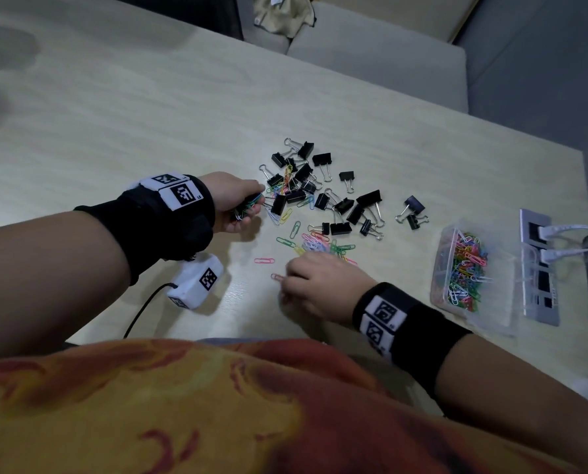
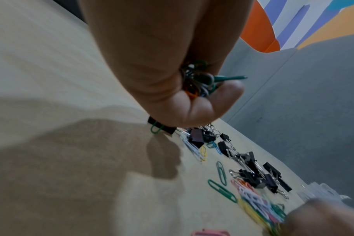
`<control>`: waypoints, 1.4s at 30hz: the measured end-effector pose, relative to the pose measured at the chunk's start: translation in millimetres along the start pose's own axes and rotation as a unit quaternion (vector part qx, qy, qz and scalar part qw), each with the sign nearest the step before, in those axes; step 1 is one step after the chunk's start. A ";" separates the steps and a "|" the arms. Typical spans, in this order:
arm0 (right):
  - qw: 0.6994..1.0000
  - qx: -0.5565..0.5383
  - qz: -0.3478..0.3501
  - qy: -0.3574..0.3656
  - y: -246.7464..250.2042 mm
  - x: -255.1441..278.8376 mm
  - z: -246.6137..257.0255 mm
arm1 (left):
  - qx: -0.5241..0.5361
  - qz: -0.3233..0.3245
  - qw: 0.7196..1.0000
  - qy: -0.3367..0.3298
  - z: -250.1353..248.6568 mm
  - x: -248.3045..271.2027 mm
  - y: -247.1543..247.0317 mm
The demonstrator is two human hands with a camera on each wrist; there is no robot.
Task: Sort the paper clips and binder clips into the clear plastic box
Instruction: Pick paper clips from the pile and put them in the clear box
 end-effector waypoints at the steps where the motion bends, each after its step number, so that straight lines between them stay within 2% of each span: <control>1: 1.000 0.011 -0.007 -0.018 4.5 8.7 -8.7 | -0.001 0.002 1.000 0.001 0.6 -0.1 -1.8; 3: 0.996 0.022 -0.034 -0.078 17.0 23.9 -21.2 | -0.008 0.007 1.000 0.001 1.2 -0.6 -6.7; 4: 0.990 0.023 -0.039 -0.131 21.1 31.2 -28.1 | -0.011 0.010 1.000 0.002 1.5 -0.3 -9.9; 6: 0.965 0.021 -0.005 -0.260 20.1 45.9 -42.0 | -0.014 0.016 1.000 0.004 2.6 0.3 -17.0; 8: 0.942 0.024 0.054 -0.331 7.8 51.6 -45.9 | -0.020 0.022 1.000 0.006 4.9 1.1 -24.8; 10: 0.938 0.011 0.070 -0.339 -2.8 47.3 -41.4 | -0.019 0.029 0.999 0.011 8.0 1.9 -33.1; 14: 0.940 -0.041 -0.001 -0.339 -3.1 43.0 -39.1 | -0.029 0.034 0.999 0.012 13.3 3.0 -44.6; 17: 0.940 -0.059 0.030 -0.334 -6.5 46.0 -51.5 | -0.013 0.041 0.999 0.018 14.8 4.7 -50.7; 19: 0.938 -0.101 0.014 -0.333 1.8 45.7 -61.3 | -0.007 0.048 0.999 0.018 14.9 4.5 -54.4; 22: 0.910 -0.170 -0.003 -0.378 16.2 47.3 -75.2 | -0.009 0.056 0.998 0.026 15.2 3.9 -60.2; 25: 0.884 -0.207 -0.052 -0.415 35.5 47.3 -80.7 | 0.001 0.070 0.997 0.025 13.1 5.3 -67.0; 29: 0.869 -0.268 -0.126 -0.396 63.9 30.9 -68.4 | -0.012 0.079 0.997 0.011 9.7 7.6 -75.0; 31: 0.874 -0.285 -0.135 -0.370 72.8 17.6 -57.3 | 0.001 0.086 0.996 0.002 7.6 7.4 -78.5; 35: 0.881 -0.302 -0.086 -0.353 74.7 1.6 -43.7 | -0.015 0.118 0.993 0.001 6.7 10.4 -80.6; 38: 0.871 -0.322 -0.118 -0.352 84.2 4.7 -49.0 | -0.002 0.117 0.993 0.010 9.0 6.7 -72.2; 40: 0.875 -0.288 -0.142 -0.361 84.9 9.4 -58.5 | 0.032 0.117 0.992 0.037 12.9 5.3 -67.6; 42: 0.897 -0.223 -0.117 -0.363 70.4 9.5 -66.3 | 0.038 0.089 0.994 0.050 14.6 2.6 -58.3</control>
Point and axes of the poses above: each hand's wrist, its own x-axis away from the middle knuckle, its own y-axis out of the back of the hand, z = x × y, the point moved 8 cm from there along -x, towards the middle knuckle, and after that the axes turned 2 degrees about x, right-handed, at the moved point
